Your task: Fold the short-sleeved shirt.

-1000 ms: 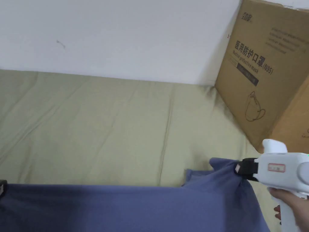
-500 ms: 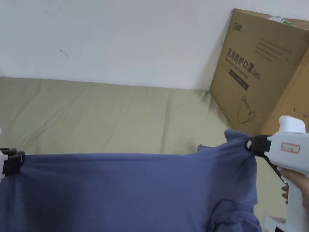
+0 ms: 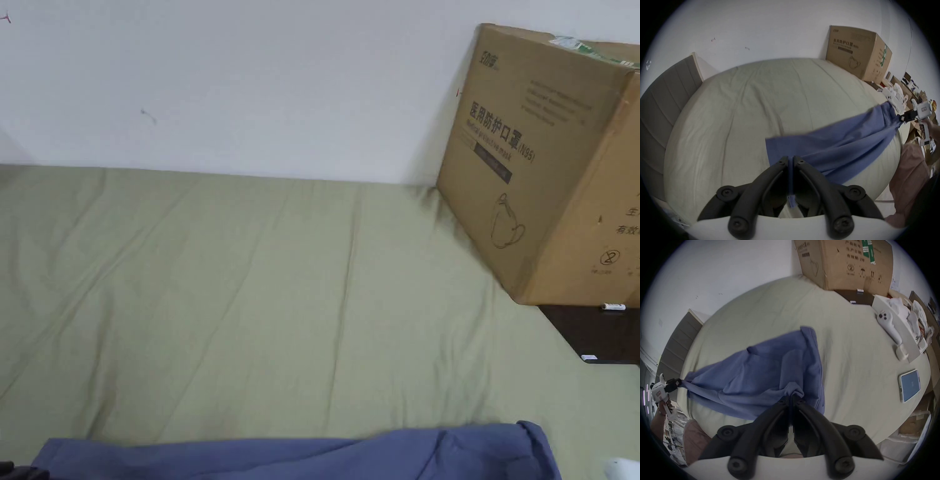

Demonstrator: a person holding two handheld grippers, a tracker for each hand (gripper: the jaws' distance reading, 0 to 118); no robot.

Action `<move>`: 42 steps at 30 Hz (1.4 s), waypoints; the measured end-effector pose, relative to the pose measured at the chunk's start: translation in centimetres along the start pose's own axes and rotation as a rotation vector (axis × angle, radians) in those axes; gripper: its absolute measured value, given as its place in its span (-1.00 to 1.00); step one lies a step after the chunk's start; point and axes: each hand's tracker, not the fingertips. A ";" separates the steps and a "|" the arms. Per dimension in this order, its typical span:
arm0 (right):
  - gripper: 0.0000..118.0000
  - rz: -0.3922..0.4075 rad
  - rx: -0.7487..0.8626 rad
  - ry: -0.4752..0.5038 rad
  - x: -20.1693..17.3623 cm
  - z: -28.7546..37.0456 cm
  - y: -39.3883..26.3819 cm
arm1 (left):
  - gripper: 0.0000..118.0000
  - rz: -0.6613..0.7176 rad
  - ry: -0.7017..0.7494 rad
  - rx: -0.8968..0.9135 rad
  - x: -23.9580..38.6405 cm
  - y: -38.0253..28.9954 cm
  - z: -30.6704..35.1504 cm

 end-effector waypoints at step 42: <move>-1.00 0.301 0.917 0.090 -16.9 13.2 -2.0 | 1.00 0.772 -0.357 0.023 -11.1 -3.2 -2.2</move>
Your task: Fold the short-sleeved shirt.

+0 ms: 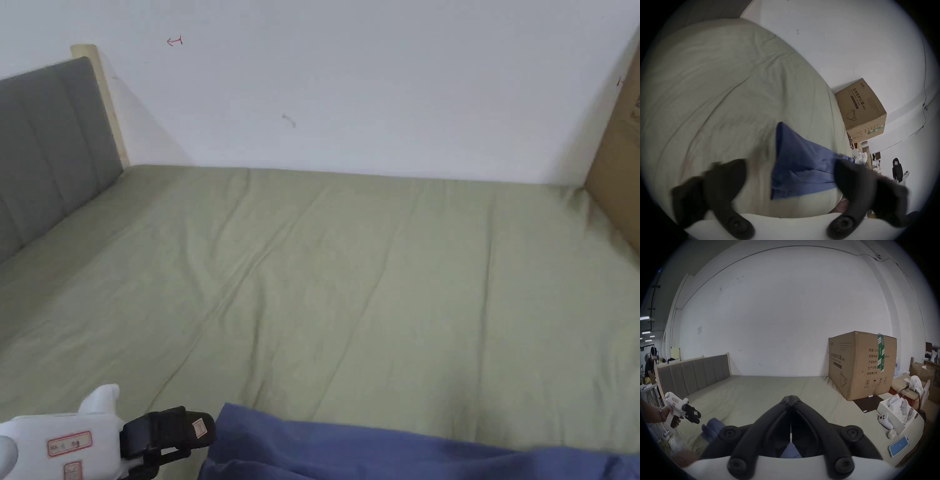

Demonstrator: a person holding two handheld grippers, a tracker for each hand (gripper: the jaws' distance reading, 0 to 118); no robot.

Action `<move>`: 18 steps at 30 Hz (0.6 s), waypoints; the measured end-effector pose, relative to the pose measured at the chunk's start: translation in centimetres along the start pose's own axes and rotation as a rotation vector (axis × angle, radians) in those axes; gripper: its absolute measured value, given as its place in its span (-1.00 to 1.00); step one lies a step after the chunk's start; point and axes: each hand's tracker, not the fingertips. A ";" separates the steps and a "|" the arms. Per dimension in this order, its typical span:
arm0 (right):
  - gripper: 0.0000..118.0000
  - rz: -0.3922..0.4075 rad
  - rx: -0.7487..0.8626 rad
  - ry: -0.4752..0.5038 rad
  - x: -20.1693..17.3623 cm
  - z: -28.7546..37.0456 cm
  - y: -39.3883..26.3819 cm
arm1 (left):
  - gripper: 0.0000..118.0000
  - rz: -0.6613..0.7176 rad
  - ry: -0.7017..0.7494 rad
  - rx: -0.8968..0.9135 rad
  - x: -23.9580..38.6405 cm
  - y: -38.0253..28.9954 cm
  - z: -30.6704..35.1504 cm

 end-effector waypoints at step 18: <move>-1.00 0.039 -0.171 0.068 -3.1 -3.1 -2.2 | 0.52 0.090 -0.420 -0.203 -3.1 0.8 -8.4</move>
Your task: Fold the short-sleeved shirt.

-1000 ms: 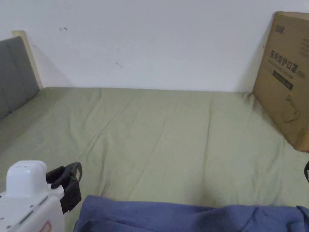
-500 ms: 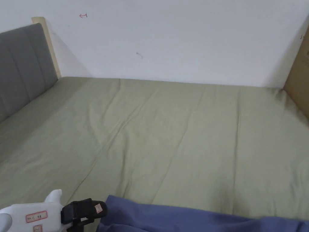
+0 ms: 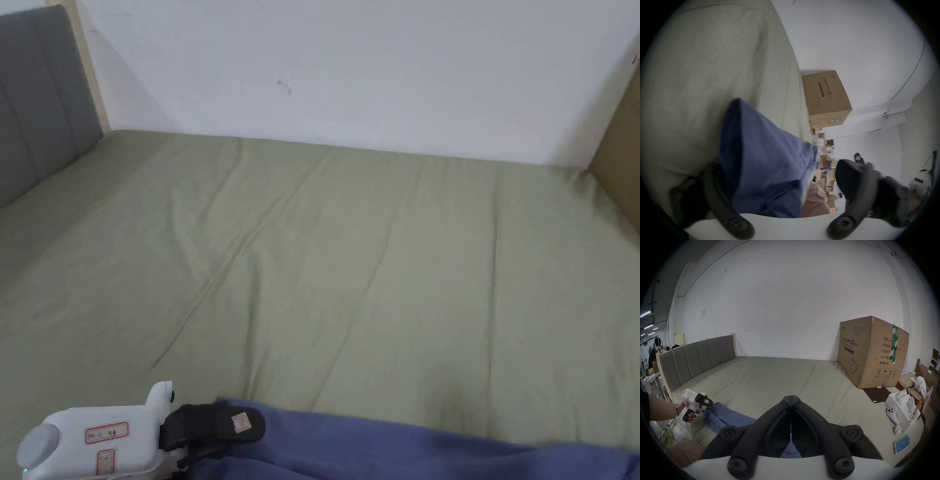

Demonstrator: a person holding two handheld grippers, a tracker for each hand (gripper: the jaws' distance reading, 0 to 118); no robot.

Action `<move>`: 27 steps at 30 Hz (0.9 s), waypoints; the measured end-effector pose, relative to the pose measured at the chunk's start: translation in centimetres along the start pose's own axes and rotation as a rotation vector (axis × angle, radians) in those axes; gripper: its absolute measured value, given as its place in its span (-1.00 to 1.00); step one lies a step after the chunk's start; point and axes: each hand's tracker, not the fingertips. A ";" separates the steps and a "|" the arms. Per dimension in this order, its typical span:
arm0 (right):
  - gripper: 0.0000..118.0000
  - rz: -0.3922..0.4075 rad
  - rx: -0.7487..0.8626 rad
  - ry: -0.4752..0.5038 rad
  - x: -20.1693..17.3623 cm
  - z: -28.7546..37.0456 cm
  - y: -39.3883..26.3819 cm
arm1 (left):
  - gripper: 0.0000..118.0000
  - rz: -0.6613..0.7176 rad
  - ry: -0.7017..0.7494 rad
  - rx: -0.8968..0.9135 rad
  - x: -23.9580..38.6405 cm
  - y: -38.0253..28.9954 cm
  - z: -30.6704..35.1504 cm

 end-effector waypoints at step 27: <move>-1.00 -0.116 0.021 0.029 3.7 3.6 0.1 | -0.90 -0.564 0.813 0.076 19.5 -5.6 -2.7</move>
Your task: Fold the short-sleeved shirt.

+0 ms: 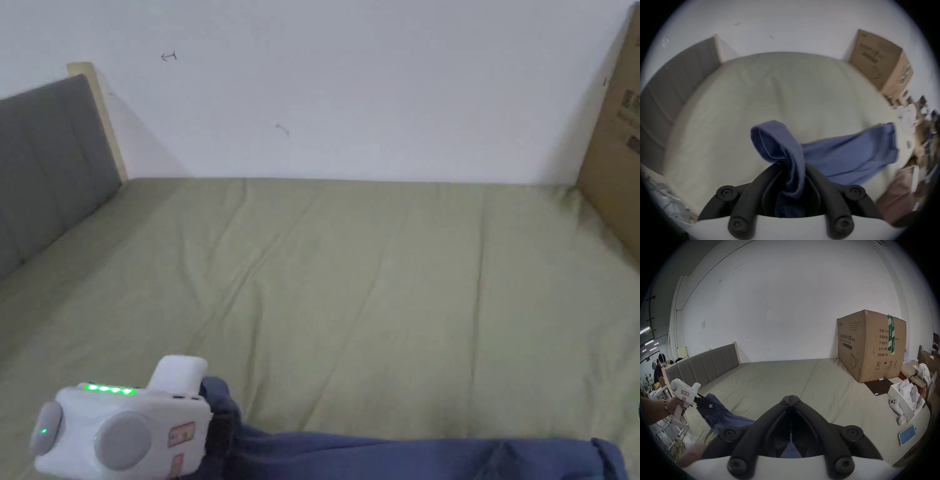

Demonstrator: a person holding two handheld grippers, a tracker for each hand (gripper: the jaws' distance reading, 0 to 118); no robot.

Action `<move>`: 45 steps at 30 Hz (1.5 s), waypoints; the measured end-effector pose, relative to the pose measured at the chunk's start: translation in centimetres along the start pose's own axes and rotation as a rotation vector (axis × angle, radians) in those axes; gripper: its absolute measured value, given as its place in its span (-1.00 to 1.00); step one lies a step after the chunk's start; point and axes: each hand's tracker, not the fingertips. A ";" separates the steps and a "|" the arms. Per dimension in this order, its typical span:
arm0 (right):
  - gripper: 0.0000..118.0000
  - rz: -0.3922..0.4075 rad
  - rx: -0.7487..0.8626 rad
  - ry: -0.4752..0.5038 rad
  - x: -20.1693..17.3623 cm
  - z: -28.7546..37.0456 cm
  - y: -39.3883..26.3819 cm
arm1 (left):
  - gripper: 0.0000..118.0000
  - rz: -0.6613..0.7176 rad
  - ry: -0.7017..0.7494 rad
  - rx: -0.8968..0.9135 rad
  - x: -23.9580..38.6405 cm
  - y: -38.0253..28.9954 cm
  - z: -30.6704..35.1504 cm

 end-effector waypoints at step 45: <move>-1.00 -0.098 -0.062 -0.007 2.2 0.4 -1.6 | -0.98 0.048 -0.617 -0.046 11.5 -2.8 -6.6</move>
